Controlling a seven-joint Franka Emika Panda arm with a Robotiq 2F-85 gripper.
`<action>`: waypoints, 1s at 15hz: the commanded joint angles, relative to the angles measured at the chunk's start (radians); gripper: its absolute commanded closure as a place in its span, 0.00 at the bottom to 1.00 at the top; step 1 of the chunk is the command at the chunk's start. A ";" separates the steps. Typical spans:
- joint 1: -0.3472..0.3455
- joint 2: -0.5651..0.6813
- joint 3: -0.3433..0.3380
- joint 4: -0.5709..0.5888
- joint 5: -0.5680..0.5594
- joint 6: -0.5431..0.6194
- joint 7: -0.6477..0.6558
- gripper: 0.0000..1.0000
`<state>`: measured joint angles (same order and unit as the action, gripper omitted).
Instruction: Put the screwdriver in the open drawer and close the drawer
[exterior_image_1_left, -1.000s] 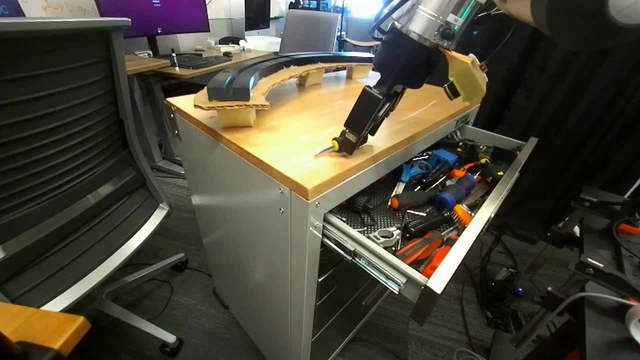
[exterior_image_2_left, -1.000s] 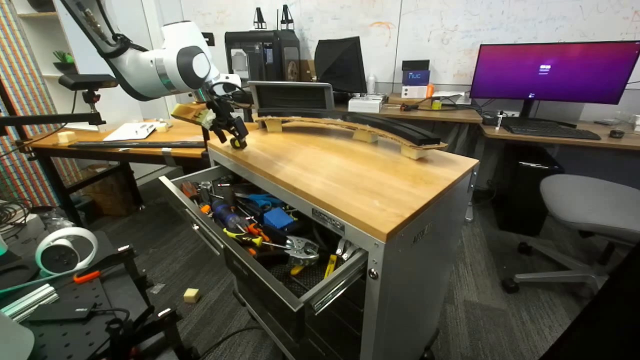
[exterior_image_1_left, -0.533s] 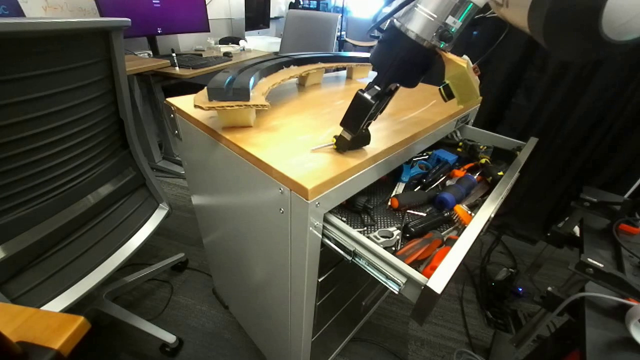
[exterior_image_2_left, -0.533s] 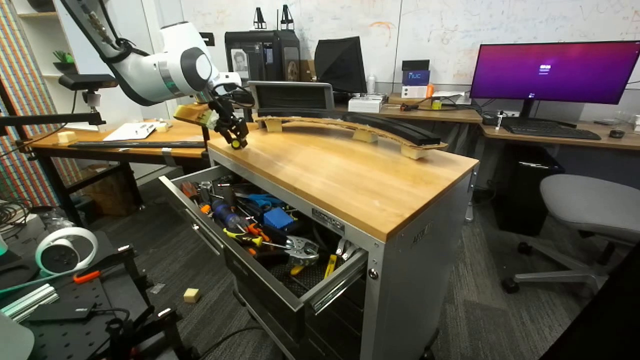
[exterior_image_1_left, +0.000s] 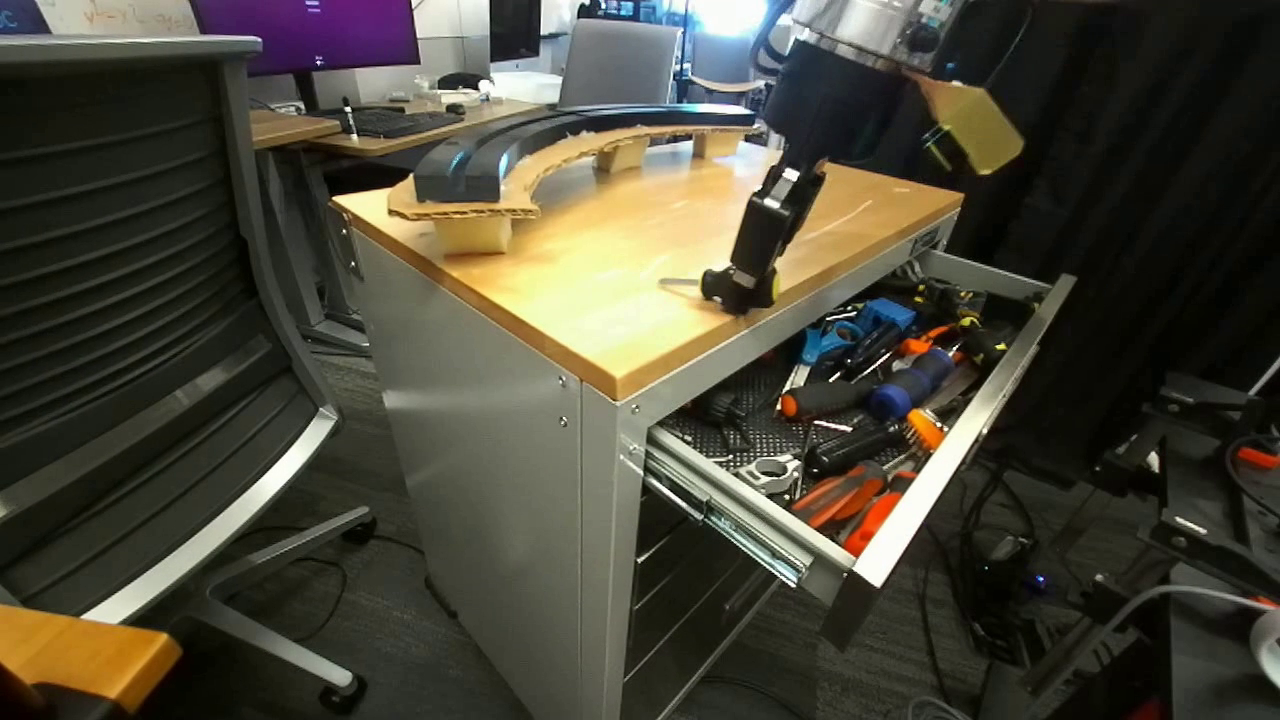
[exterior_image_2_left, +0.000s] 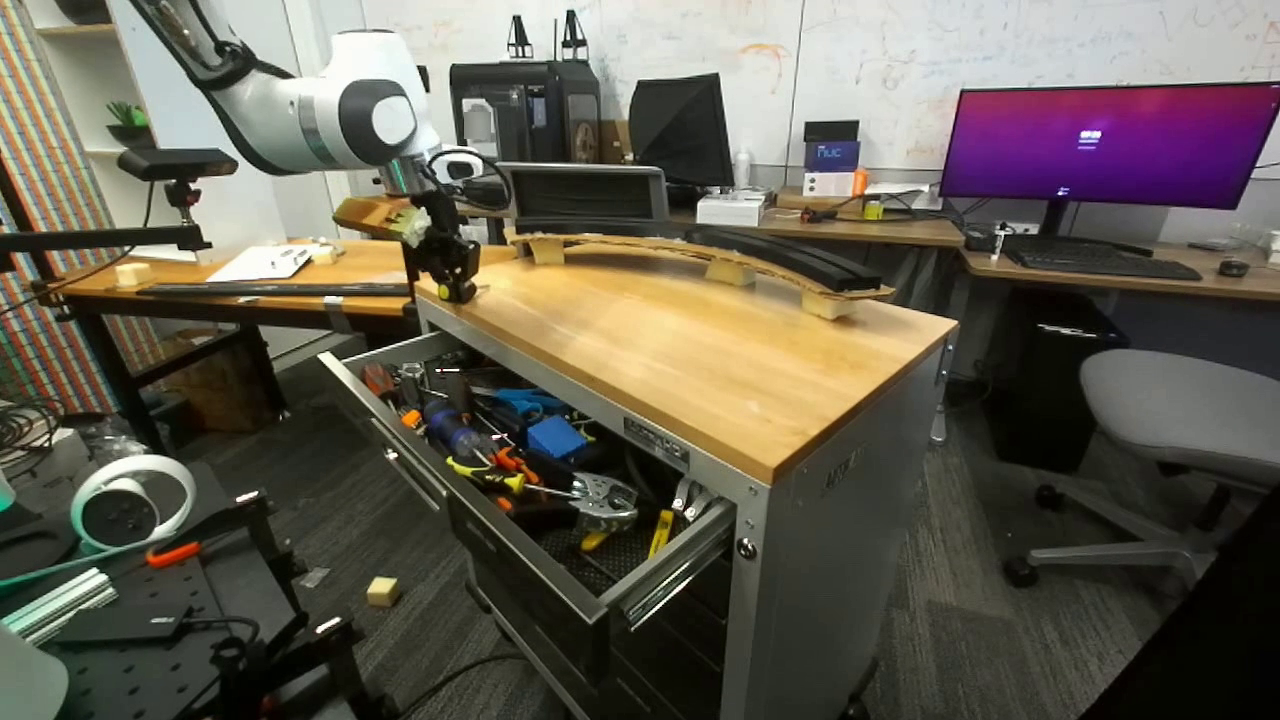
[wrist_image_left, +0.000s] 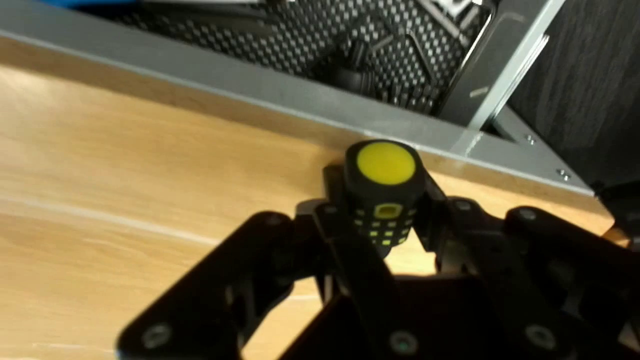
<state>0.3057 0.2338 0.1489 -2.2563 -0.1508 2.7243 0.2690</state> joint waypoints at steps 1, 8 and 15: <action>-0.055 -0.156 0.030 -0.036 0.086 -0.252 -0.126 0.81; -0.104 -0.288 0.019 -0.056 0.165 -0.447 -0.222 0.81; -0.114 -0.341 0.010 -0.098 0.238 -0.533 -0.253 0.02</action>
<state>0.2048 -0.0551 0.1598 -2.3313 0.0527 2.2276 0.0476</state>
